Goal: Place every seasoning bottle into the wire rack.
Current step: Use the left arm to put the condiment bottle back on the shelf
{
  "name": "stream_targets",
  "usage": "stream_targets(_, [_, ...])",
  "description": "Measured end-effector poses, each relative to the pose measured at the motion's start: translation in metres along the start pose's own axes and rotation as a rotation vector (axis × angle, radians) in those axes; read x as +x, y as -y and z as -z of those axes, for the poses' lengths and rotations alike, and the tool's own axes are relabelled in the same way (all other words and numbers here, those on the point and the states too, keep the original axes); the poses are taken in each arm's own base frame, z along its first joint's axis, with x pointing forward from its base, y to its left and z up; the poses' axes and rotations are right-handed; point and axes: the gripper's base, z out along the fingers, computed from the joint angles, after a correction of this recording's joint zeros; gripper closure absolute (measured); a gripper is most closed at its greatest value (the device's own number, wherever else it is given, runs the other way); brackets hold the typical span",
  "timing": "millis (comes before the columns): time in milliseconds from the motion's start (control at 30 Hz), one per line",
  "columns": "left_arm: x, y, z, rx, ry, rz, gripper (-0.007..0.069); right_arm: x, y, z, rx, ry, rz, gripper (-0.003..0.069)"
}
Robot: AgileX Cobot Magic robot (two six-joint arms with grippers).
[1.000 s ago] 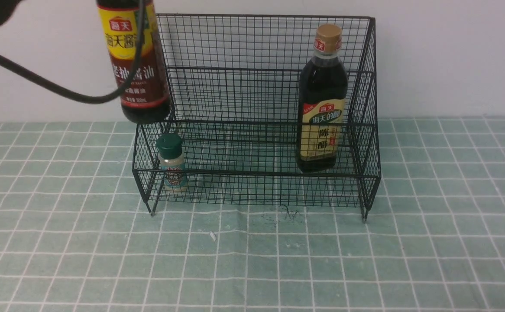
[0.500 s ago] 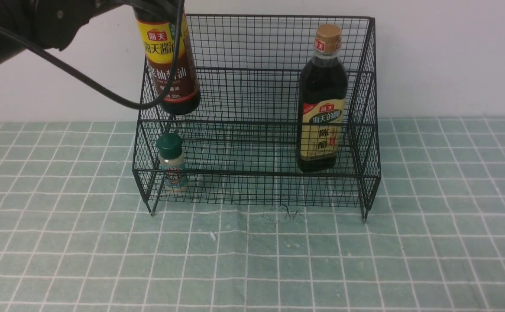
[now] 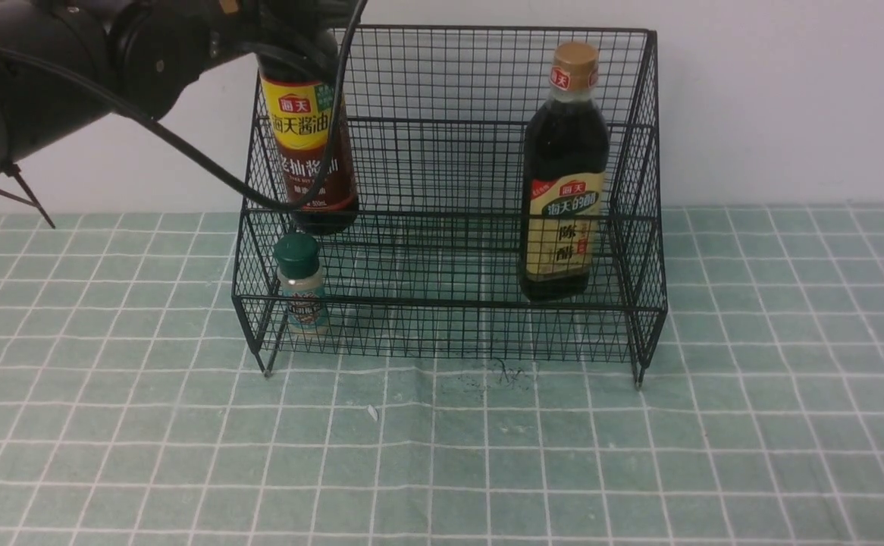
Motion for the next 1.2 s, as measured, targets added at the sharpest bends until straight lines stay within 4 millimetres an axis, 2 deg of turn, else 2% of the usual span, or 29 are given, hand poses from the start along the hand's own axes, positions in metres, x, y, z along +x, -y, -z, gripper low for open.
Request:
stream_targets(167, [0.006,-0.001,-0.001,-0.014,-0.058,0.001,0.0369,0.0,0.0,0.0,0.0,0.0,0.0,0.0673])
stream_targets(567, [0.046,-0.006,-0.021,-0.048,-0.247,-0.001,0.0368,0.0,0.0,0.0,0.0,0.0,0.0,0.0673])
stream_targets(833, [0.045,-0.006,-0.022,-0.049,-0.249,-0.001,0.0363,0.0,0.0,0.0,0.0,0.0,0.0,0.0673])
stream_targets(1000, [0.04,-0.006,-0.02,-0.048,-0.236,-0.001,0.0299,0.0,0.0,0.0,0.0,0.0,0.0,0.0673])
stream_targets(1033, [0.035,-0.006,-0.015,-0.05,-0.234,0.001,0.0272,0.0,0.0,0.0,0.0,0.0,0.0,0.0673])
stream_targets(1200, [0.019,-0.005,0.0,-0.055,-0.222,0.001,0.026,0.0,0.0,0.0,0.0,0.0,0.0,0.0673])
